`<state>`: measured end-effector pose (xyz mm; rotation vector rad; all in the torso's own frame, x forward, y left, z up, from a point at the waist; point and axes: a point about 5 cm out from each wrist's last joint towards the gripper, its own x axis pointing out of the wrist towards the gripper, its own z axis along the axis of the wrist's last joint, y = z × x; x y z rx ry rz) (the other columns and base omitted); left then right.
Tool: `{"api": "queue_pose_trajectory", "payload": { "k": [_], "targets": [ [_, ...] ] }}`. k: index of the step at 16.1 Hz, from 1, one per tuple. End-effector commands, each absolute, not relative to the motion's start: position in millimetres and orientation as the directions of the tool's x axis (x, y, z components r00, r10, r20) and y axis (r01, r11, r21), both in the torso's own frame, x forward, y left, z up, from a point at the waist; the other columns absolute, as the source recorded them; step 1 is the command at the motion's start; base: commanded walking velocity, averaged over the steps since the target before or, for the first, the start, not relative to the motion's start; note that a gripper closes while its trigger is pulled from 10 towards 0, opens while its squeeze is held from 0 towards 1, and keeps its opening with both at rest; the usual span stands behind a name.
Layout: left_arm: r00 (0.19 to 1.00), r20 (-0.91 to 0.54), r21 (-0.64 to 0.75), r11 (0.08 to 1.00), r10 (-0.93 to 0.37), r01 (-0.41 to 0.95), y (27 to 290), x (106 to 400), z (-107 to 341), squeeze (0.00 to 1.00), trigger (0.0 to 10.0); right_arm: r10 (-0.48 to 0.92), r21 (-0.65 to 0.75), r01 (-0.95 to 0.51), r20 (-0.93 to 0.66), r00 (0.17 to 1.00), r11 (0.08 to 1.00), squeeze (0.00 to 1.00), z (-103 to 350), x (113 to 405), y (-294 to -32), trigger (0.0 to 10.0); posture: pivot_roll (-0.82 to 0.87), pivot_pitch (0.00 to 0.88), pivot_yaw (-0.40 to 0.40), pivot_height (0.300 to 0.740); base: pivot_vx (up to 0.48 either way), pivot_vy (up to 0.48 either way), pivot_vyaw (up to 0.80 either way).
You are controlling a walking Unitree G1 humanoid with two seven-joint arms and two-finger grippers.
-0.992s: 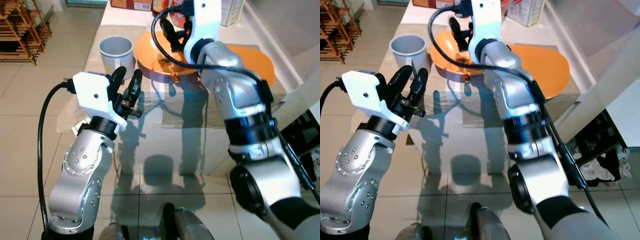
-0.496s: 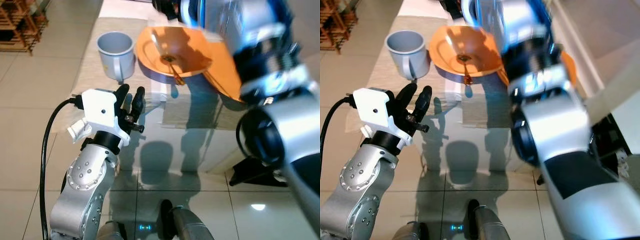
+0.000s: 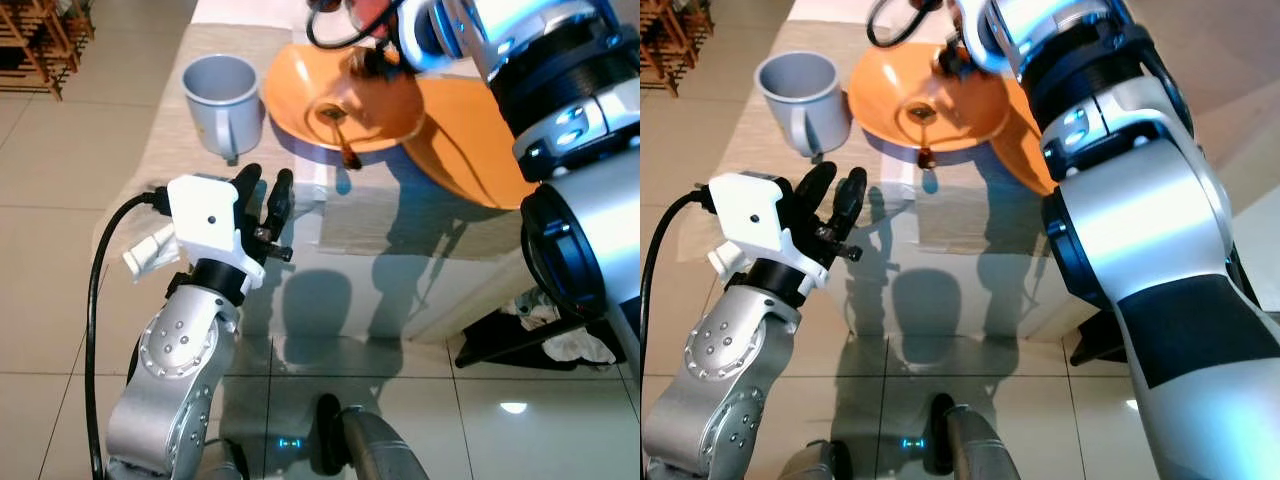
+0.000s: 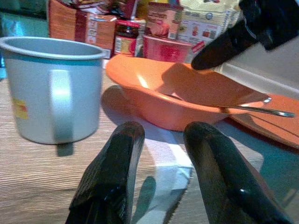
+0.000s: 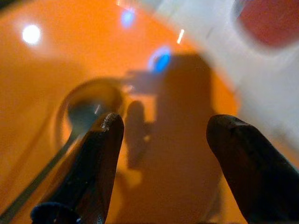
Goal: Setting the table
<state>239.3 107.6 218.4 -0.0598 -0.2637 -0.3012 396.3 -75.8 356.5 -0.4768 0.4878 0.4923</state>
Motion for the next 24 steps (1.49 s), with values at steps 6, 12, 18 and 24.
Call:
{"api": "queue_pose_trajectory", "payload": {
  "k": [6, 12, 18, 24],
  "targets": [
    [0.913, 0.283, -0.010, 0.950, -0.296, 0.311, 103, 242, 221, 0.00, 10.0, 0.447, -0.083, -0.622, -0.623, 0.642, 0.779, 0.00, 337, 390, -63, 10.0, -0.17, 0.186, -0.101, 0.740, 0.000, 0.000, 0.00],
    [0.913, 0.289, -0.015, 0.952, -0.288, 0.306, 101, 241, 221, 0.00, 10.0, 0.494, 0.002, -0.656, -0.660, 0.566, 0.754, 0.00, 310, 386, -40, 10.0, -0.16, 0.189, -0.112, 0.740, 0.000, 0.000, 0.00],
    [0.914, 0.295, -0.019, 0.954, -0.279, 0.298, 102, 239, 223, 0.00, 10.0, 0.470, 0.007, -0.602, -0.632, 0.616, 0.798, 0.00, 305, 388, -34, 0.0, -0.16, 0.194, -0.117, 0.740, 0.000, 0.000, 0.00],
    [0.915, 0.296, -0.023, 0.956, -0.274, 0.293, 102, 240, 222, 0.00, 10.0, 0.454, 0.019, -0.559, -0.607, 0.653, 0.829, 0.00, 307, 391, -38, 0.0, -0.16, 0.193, -0.115, 0.740, 0.000, 0.000, 0.00]
  ]
}}
